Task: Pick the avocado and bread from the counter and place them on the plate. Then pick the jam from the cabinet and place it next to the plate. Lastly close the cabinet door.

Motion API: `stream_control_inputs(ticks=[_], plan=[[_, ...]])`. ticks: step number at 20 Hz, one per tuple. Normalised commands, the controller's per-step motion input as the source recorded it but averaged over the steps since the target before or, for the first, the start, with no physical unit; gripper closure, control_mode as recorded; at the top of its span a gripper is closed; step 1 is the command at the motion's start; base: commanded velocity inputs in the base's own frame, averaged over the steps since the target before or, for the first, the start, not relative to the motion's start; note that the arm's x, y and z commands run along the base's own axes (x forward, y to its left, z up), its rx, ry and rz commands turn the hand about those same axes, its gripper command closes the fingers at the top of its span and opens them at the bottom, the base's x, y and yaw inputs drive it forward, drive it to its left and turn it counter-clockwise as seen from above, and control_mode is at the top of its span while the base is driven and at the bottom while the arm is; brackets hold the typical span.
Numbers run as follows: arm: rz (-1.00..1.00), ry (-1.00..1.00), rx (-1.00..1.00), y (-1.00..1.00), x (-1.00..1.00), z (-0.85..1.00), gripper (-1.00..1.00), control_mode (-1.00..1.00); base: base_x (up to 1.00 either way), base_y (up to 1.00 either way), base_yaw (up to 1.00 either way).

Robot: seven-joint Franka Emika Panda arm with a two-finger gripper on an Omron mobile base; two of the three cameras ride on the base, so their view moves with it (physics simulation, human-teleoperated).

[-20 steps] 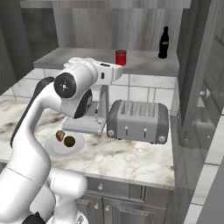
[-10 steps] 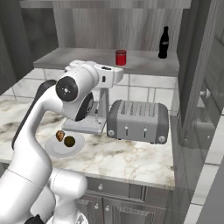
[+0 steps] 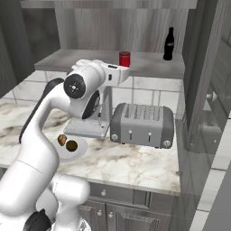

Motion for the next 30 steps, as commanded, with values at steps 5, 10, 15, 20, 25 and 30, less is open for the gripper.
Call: stream_control_inputs(ticks=[5, 10, 15, 20, 25, 30], plan=[[0.0, 0.0, 0.0, -0.08, 0.27, -0.01, -1.0, -1.0, 0.0, 0.0, 0.0], [0.0, 0.0, 0.0, -0.09, 0.19, -0.06, -1.0, -1.0, 0.0, 0.0, 0.0], [0.0, 0.0, 0.0, -0.01, 0.2, -0.25, -1.0, -1.0, 0.0, 0.0, 0.0], [0.0, 0.0, 0.0, -0.02, 0.24, -0.17, -1.0, -1.0, 0.0, 0.0, 0.0], [0.0, 0.0, 0.02, -0.13, 0.37, 0.0, -1.0, -1.0, 0.0, 0.0, 0.0], [0.0, 0.03, 0.04, -0.16, 0.34, 0.13, -1.0, -1.0, 0.0, 0.0, 0.0]])
